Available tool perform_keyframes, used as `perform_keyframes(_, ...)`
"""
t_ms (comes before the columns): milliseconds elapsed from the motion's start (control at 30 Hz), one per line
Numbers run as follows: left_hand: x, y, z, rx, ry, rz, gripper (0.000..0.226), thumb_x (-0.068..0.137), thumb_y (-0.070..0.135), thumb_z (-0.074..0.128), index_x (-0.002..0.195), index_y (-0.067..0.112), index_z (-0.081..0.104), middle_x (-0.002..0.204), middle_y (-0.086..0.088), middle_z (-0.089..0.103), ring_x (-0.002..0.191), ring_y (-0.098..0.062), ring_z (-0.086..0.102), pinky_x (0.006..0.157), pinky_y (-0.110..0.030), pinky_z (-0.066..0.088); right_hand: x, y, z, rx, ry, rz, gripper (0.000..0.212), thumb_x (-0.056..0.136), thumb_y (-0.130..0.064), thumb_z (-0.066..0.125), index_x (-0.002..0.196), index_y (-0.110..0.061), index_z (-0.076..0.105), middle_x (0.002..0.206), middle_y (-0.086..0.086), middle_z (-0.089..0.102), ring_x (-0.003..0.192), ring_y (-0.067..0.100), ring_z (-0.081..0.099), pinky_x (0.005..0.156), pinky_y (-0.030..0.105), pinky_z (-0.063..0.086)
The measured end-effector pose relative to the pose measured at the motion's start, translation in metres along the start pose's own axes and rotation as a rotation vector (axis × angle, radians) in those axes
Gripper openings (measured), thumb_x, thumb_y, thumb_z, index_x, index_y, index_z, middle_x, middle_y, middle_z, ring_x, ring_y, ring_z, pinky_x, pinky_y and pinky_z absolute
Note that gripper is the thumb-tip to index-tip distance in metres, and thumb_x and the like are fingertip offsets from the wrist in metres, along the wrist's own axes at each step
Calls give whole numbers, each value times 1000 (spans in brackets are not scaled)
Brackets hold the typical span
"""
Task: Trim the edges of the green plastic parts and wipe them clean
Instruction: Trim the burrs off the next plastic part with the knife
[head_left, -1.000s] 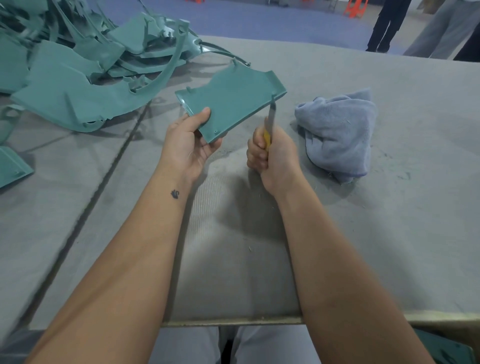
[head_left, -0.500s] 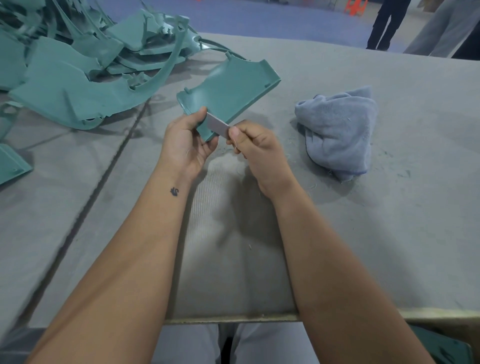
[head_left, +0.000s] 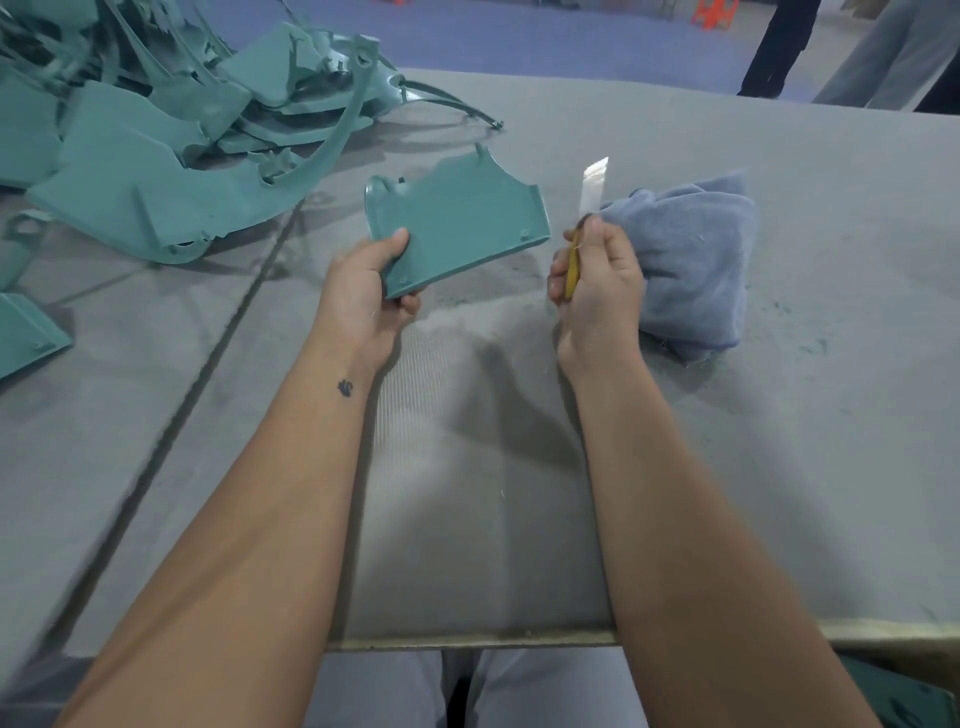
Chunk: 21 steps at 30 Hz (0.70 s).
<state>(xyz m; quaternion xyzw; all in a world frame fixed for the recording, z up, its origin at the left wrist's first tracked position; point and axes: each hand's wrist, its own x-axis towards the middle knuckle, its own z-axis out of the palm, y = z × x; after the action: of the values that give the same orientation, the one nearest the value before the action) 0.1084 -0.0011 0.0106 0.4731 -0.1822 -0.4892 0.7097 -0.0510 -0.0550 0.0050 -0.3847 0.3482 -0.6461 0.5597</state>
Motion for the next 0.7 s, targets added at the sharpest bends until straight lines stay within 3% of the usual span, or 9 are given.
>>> perform_keyframes(100,-1,-2,2,111,-85,47,15,96,9,49,93,16,62,70,2,65,49,-7,49,37,-16,28,-1,-2,0,-74,30,19,23,97,-14,53,75,-12,51,58,0,42,49,7,33,44,18,28)
perform_keyframes(167,-6,-4,6,262,-120,123,19,96,7,50,98,18,66,75,4,70,56,-9,60,41,-19,39,0,-3,-1,-163,54,-33,27,93,-10,56,70,-15,44,60,2,38,54,12,33,49,23,31)
perform_keyframes(267,-13,-6,12,426,-128,276,23,94,5,53,102,21,68,85,11,73,75,-4,68,68,-18,54,-4,-3,2,-330,46,-138,25,91,-9,55,69,-16,45,64,6,44,61,20,38,57,33,35)
perform_keyframes(367,-18,-3,14,530,-84,479,27,95,9,51,106,30,65,90,20,71,84,4,66,72,-13,51,-12,-3,9,-363,-69,-157,24,94,-12,54,71,-20,48,61,-1,51,53,13,43,52,27,38)
perform_keyframes(500,-20,-4,16,718,-31,703,43,98,11,44,139,22,49,125,12,62,110,2,57,94,-15,46,-22,-3,18,-349,-205,-128,23,88,-30,62,68,-26,52,62,-1,44,59,14,38,57,32,34)
perform_keyframes(600,-20,-11,16,918,-50,824,47,97,11,42,143,23,46,126,14,59,108,1,54,89,-5,38,-26,-3,21,-287,-238,-93,22,83,-36,67,69,-25,54,63,-4,40,57,11,35,55,28,32)
perform_keyframes(700,-17,-15,14,1124,-49,871,49,92,3,46,137,21,55,125,-1,64,112,-22,58,95,-28,43,-26,-5,21,-293,-144,-96,28,85,-34,67,67,-23,49,63,1,41,58,13,35,55,30,32)
